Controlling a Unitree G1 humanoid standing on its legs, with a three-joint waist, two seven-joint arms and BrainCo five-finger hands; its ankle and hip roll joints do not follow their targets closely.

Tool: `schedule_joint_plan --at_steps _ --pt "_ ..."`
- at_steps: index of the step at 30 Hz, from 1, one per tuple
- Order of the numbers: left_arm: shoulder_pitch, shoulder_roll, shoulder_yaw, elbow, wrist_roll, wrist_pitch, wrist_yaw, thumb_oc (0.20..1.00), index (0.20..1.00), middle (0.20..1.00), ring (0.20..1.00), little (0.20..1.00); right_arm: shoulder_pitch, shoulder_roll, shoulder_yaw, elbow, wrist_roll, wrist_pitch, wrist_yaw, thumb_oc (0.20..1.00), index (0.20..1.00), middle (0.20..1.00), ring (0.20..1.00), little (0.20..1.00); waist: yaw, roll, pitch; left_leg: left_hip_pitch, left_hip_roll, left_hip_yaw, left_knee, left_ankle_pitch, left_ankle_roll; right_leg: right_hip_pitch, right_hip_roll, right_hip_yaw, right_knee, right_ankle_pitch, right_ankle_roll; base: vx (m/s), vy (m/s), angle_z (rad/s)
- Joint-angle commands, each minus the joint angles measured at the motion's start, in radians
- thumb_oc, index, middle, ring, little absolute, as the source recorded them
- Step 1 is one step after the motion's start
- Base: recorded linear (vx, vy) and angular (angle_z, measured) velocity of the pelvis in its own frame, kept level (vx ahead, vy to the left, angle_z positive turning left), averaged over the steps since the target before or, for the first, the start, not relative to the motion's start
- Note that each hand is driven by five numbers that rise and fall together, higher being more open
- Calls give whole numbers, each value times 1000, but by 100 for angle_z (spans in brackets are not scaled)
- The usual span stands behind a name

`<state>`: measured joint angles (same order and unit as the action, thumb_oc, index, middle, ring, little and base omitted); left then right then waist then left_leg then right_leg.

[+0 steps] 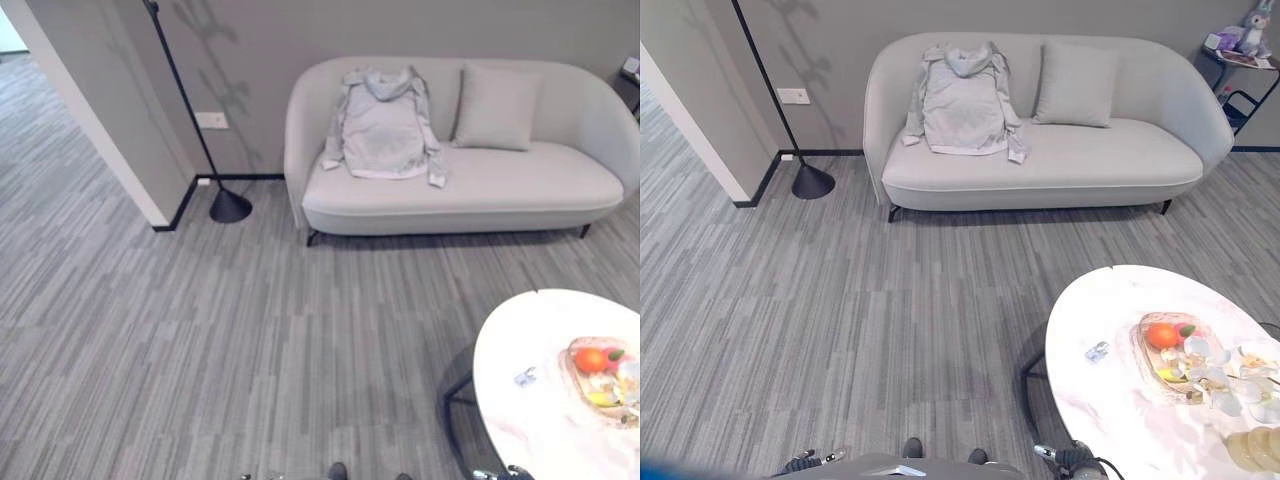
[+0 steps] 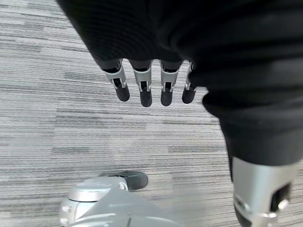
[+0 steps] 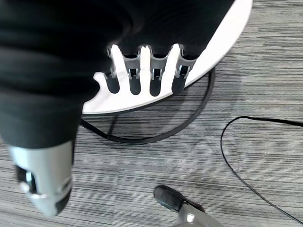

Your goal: Hang the clothes on the sofa on the clothes rack.

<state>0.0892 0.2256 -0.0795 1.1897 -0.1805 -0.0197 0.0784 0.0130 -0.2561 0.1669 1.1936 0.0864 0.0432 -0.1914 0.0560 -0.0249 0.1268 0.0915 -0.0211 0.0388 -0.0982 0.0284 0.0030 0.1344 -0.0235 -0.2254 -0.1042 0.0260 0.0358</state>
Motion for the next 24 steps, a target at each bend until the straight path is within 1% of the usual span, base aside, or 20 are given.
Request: schedule_joint_plan --at_steps 1,6,18,24 --pt "-76 4 -31 37 8 -24 4 1000 1000 1000 1000 1000 -49 -32 20 2 -11 -11 -7 1000 1000 1000 1000 1000 15 7 10 66 35 6 11 -69 -76 10 -79 -25 17 -26 143 0 0 0" --pt "-84 6 -32 31 9 -24 11 1000 1000 1000 1000 1000 -49 -30 19 3 -7 -11 -12 1000 1000 1000 1000 1000 15 7 13 59 37 6 11 -65 -77 4 -79 -23 17 -23 143 0 0 0" --pt "-90 3 -42 49 34 -22 9 1000 1000 1000 1000 1000 -37 -24 -3 19 29 -13 -1 1000 1000 1000 1000 1000 1 12 8 68 36 17 11 -71 -74 8 -80 -16 17 -24 145 0 0 0" --pt "-95 3 -52 45 47 -19 7 1000 1000 1000 1000 1000 -28 -25 -16 57 37 -4 12 1000 1000 1000 1000 1000 -6 16 6 72 36 19 11 -74 -74 10 -82 -15 17 -25 146 0 0 0"
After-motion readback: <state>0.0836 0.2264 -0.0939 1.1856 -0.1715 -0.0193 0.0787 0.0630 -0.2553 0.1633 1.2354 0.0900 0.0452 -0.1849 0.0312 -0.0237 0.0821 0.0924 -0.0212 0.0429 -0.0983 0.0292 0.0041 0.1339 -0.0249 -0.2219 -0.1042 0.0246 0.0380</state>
